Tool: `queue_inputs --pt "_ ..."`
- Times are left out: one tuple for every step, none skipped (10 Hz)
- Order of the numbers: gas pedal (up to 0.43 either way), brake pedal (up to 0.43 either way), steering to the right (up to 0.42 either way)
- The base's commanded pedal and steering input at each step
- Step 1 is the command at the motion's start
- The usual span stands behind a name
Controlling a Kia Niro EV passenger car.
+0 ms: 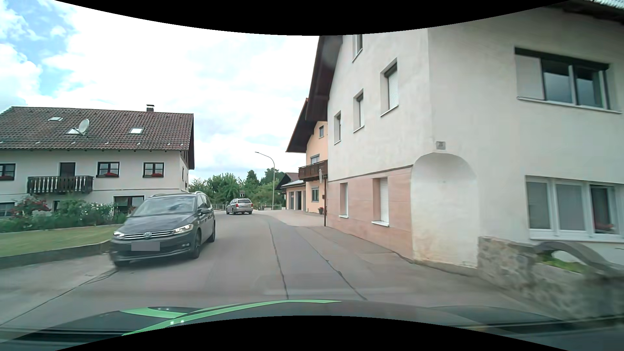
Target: Follow the waypoints while adhering to traffic rules and regulations
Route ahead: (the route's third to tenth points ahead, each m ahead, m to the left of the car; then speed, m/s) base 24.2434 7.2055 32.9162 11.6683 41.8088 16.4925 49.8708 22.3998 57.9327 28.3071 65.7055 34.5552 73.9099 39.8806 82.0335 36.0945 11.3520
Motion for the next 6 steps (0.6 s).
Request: queue_inputs --pt "0.039 0.000 -0.074" --pt "0.039 0.000 -0.077" --pt "0.039 0.000 -0.078" --pt "0.039 0.000 -0.075" --pt "0.039 0.000 -0.069" --pt "0.039 0.000 -0.067"
